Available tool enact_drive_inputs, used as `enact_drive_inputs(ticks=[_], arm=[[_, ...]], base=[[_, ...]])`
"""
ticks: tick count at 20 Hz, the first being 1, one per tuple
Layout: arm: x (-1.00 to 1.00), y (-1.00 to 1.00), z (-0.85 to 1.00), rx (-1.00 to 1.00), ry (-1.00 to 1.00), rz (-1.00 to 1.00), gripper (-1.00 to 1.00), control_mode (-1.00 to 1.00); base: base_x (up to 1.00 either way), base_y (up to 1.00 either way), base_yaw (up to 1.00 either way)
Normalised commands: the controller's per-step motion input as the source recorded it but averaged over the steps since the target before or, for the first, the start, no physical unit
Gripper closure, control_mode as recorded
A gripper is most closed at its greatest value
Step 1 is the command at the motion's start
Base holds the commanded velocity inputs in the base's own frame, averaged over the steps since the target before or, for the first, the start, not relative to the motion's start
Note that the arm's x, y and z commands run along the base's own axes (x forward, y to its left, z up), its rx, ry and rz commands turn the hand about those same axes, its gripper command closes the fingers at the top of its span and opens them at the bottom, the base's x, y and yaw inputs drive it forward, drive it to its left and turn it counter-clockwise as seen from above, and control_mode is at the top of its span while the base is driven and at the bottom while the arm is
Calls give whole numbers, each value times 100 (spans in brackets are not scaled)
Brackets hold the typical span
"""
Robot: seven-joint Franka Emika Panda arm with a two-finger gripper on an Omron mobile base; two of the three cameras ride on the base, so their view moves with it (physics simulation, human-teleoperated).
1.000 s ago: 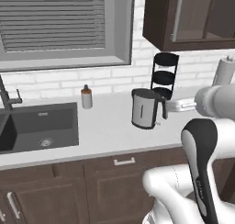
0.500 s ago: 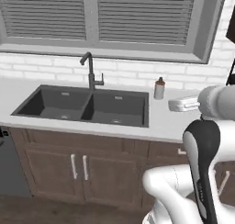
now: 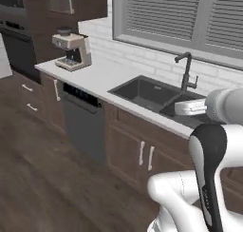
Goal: Navigate to the fridge.
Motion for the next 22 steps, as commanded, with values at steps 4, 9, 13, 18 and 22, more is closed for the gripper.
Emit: enact_drive_inputs(ticks=[4,9,13,18,22], arm=[[0,0,0,0,0,0,-100,100],[0,0,0,0,0,0,-100,100],[0,0,0,0,0,0,-100,100],[0,0,0,0,0,0,-100,100],[0,0,0,0,0,0,-100,100]], base=[[0,1,95],[0,-3,98],[0,-6,99],[0,-2,100],[0,0,100]])
